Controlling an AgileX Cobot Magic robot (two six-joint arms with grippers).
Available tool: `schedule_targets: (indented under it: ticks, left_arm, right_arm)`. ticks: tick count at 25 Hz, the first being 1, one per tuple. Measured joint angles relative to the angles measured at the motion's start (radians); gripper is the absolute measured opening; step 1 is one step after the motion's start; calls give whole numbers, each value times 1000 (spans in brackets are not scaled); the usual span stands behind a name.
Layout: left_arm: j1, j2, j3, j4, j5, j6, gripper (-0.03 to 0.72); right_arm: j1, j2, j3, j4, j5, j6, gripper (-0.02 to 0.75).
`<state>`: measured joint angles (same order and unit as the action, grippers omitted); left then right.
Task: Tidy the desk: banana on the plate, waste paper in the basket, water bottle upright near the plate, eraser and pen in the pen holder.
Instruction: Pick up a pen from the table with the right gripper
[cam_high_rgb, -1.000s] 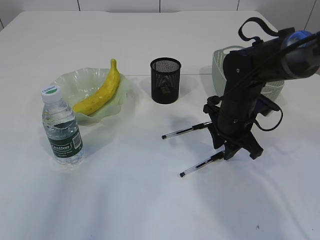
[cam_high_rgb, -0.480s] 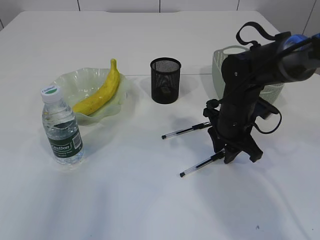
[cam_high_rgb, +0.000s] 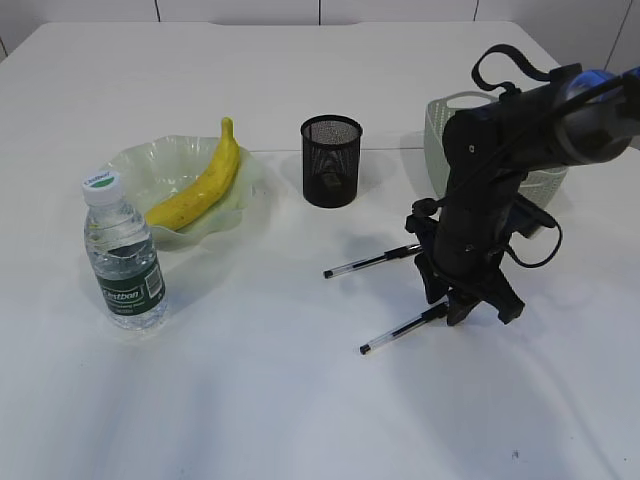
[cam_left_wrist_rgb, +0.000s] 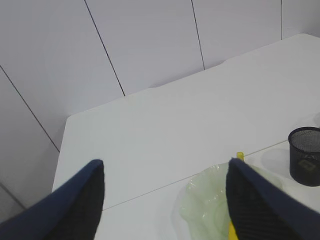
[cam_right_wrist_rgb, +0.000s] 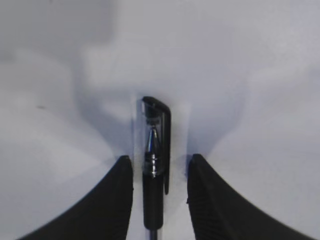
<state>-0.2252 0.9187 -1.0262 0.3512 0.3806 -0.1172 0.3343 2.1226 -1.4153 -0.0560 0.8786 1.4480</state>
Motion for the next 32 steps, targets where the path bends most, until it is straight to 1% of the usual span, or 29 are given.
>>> schedule_targets:
  ticks: [13,22,32]
  left_arm:
    - [0,0,0,6,0,0,537]
    - [0,0,0,9,0,0,537]
    - [0,0,0,9,0,0,537]
  right_arm:
    - [0,0,0,0,-2,-2,281]
    - [0,0,0,-45,-2,-2,281]
    - [0,0,0,-50,-3,-2,281]
